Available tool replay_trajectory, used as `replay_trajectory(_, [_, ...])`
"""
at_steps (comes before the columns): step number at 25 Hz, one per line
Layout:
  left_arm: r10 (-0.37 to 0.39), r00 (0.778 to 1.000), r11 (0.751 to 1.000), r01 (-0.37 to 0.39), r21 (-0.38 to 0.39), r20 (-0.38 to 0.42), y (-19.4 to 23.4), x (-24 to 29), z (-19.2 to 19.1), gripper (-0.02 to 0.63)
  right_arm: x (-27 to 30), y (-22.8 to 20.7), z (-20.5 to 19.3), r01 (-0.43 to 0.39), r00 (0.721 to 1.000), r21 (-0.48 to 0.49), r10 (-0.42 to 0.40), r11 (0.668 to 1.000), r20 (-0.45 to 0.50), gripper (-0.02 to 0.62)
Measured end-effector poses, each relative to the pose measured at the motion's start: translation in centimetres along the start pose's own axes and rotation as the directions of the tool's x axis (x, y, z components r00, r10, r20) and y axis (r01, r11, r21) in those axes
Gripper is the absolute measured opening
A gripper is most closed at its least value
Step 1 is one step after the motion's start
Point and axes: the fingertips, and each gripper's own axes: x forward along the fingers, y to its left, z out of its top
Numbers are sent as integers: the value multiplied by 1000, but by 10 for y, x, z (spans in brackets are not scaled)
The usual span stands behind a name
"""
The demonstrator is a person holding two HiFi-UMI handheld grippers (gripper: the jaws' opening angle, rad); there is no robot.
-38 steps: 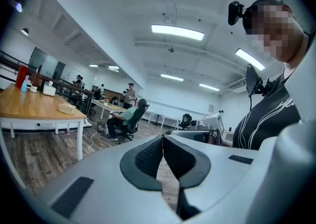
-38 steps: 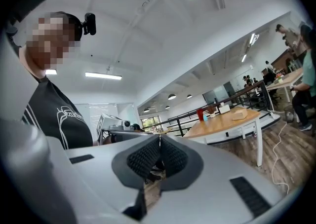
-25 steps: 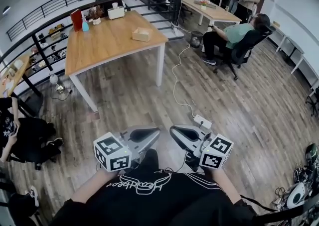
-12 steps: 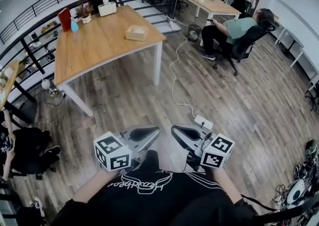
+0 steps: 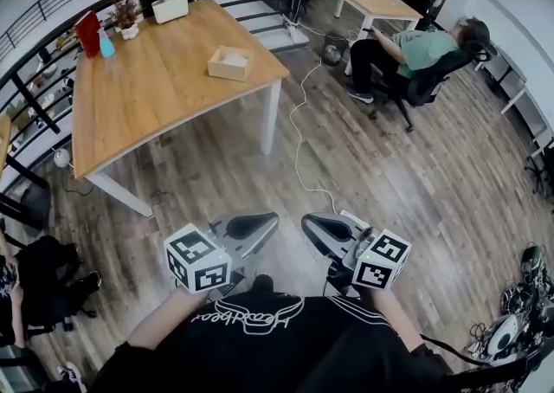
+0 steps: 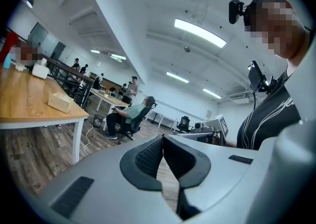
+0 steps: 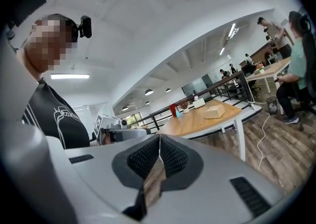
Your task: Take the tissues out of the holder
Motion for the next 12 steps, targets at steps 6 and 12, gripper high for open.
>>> replay_trajectory(6, [1, 1000, 1000, -1, -7, 26, 96, 16, 49, 14, 77, -60, 44, -2, 1000, -23, 1, 1000, -30, 17])
replay_trajectory(12, [7, 999, 1000, -7, -3, 42, 155, 24, 80, 14, 126, -95, 72, -13, 999, -47, 12, 999, -38, 17])
